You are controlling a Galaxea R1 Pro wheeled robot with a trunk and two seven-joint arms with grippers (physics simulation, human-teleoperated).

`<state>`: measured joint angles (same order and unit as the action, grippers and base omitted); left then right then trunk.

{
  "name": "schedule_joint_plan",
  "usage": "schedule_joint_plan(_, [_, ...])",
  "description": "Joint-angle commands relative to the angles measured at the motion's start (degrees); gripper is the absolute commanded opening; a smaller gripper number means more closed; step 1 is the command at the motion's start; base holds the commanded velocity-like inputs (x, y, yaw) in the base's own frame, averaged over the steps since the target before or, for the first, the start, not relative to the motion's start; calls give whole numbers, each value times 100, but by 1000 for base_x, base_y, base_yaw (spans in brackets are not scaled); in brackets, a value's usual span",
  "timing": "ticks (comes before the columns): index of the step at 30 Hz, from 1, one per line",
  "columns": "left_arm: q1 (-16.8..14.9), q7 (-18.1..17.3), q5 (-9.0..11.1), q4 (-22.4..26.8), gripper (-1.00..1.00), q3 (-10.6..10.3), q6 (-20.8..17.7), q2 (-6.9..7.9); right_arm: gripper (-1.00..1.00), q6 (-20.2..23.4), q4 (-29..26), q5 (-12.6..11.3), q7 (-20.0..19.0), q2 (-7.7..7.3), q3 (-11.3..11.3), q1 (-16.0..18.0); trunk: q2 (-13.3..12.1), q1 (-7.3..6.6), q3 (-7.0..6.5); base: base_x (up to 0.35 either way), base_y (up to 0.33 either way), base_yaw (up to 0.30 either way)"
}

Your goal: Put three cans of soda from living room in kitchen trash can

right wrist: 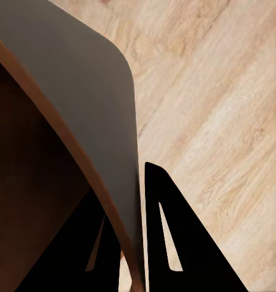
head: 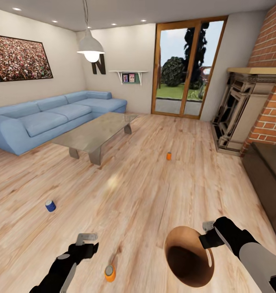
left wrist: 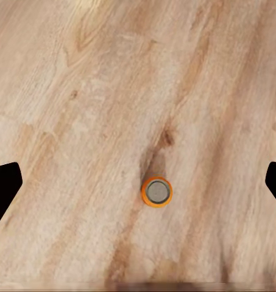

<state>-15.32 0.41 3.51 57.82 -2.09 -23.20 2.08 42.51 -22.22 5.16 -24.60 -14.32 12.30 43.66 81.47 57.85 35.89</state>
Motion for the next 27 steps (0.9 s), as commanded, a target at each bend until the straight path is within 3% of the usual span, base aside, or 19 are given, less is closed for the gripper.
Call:
schedule_joint_plan(1, [-42,1,4,14,100,0,-139,-5,-100,20,-1,-94,-15,3,-12,2,0,0,0,323,0,0])
schedule_joint_plan(6, [-606,-1,0,18,100,-11,-810,-31,-100,20,-1,-94,-5,7,-2,2,0,0,0,323,0,0])
schedule_joint_plan(7, [-1019,7,-4,-180,100,-18,-1039,-44,-100,20,-1,-94,-2,6,-2,2,0,0,0,323,0,0])
schedule_joint_plan(11, [-1252,16,4,-495,100,-19,-1124,-110,-100,20,-1,-94,-1,1,-7,2,0,0,0,323,0,0])
schedule_joint_plan(18, [-1450,-25,6,-735,100,-43,-1147,-156,-100,20,-1,-94,-1,-1,-19,2,0,0,0,270,0,0])
schedule_joint_plan(27, [-1479,-31,37,-851,100,-101,-1462,-245,-100,28,-4,-100,-60,-4,-29,2,0,0,0,32,0,0])
